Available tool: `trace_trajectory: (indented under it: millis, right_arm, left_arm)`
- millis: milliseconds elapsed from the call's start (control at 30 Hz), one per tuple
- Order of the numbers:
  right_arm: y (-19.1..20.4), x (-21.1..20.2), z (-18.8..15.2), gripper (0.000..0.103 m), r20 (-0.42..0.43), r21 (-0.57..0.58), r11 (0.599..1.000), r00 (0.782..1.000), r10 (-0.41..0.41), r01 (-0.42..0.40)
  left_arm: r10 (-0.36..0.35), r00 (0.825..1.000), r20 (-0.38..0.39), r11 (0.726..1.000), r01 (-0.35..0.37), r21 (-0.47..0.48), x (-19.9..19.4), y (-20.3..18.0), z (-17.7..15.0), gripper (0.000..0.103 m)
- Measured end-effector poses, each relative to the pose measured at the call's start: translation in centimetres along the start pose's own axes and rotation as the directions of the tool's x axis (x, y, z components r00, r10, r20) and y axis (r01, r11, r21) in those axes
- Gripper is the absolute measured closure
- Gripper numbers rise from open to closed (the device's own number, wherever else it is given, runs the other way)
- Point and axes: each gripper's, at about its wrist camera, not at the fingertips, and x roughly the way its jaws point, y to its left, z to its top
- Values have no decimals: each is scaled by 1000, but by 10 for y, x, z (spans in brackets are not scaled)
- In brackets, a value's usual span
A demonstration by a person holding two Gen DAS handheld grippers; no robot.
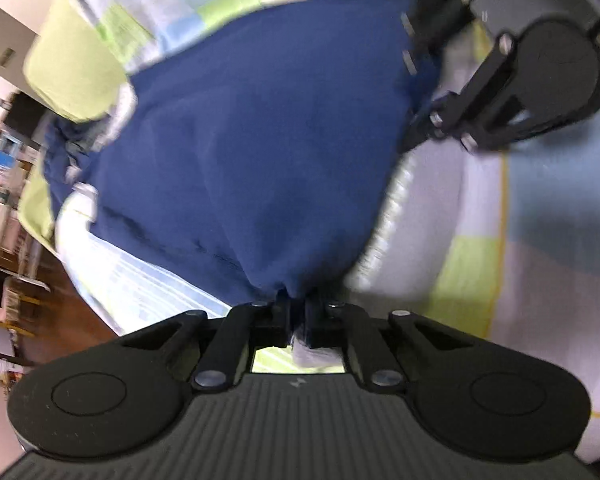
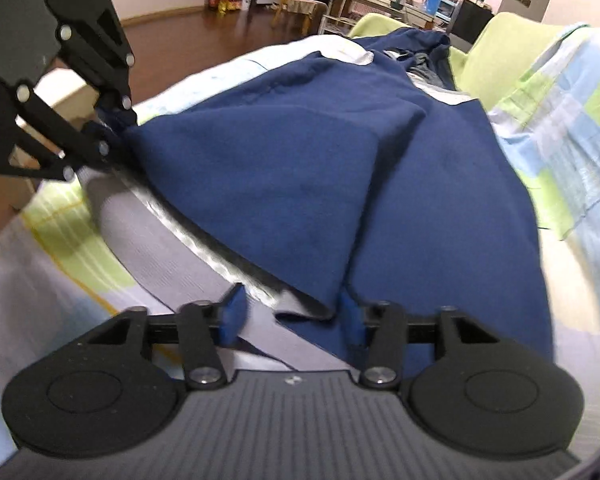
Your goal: Fold clothes
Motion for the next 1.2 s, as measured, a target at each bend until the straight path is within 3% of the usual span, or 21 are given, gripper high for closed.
trace_trajectory:
  millis: [100, 200, 300, 367, 400, 467, 500, 533, 600, 667, 733, 767, 833, 1067, 1200]
  right_arm:
    - [-7, -8, 7, 101, 28, 17, 1000, 999, 16, -17]
    - [1, -37, 13, 101, 79, -118, 993, 996, 30, -20]
    - [15, -51, 6, 101, 50, -295, 955, 998, 40, -23]
    - [27, -39, -16, 101, -105, -440, 893, 993, 54, -95]
    - [31, -38, -21, 100, -106, -468, 878, 993, 57, -100]
    - [36, -43, -27, 94, -76, -495, 863, 995, 70, -99]
    - [34, -50, -27, 82, -62, -464, 879, 994, 92, -110]
    - [32, -56, -26, 73, -48, -431, 894, 992, 113, -123]
    - [26, -65, -32, 64, -41, -376, 925, 998, 41, -53]
    - [14, -73, -38, 64, -46, -330, 944, 999, -24, 8]
    - [-13, -87, -47, 65, -55, -222, 967, 988, -142, 126]
    - [-26, -91, -50, 66, -66, -184, 967, 980, -190, 175]
    - [-40, -95, -56, 67, -77, -173, 962, 971, -227, 211]
    - [-28, -65, -39, 69, -14, -276, 955, 993, -114, 106]
    - [-23, -48, -38, 69, -23, -283, 952, 991, -133, 121]
  left_arm:
    - [98, 991, 88, 993, -92, -71, -45, 22, -6, 101]
    - [97, 993, 60, 993, -92, -73, -74, 20, -21, 101]
    - [38, 999, -36, 998, -36, 47, -67, -15, -44, 101]
    - [27, 996, -80, 987, -14, 161, -54, -46, -57, 101]
    - [29, 995, -91, 980, -11, 197, -49, -56, -60, 100]
    - [41, 991, -130, 977, -12, 215, -40, -63, -59, 97]
    - [31, 986, -162, 980, 1, 197, -37, -61, -57, 84]
    - [-1, 973, -229, 985, 40, 168, -32, -56, -59, 81]
    - [-6, 953, -303, 984, 59, 167, -28, -52, -68, 82]
    - [40, 970, -239, 985, 2, 173, -48, -36, -67, 83]
    - [31, 995, -99, 996, -22, 92, -71, -15, -43, 83]
    - [26, 999, -46, 997, -22, 73, -75, -12, -30, 83]
    - [12, 1000, 23, 998, -13, 64, -73, -16, -8, 63]
    - [-94, 986, 138, 986, 73, 148, -45, -75, 43, 62]
    - [-106, 985, 133, 985, 86, 149, -32, -86, 47, 62]
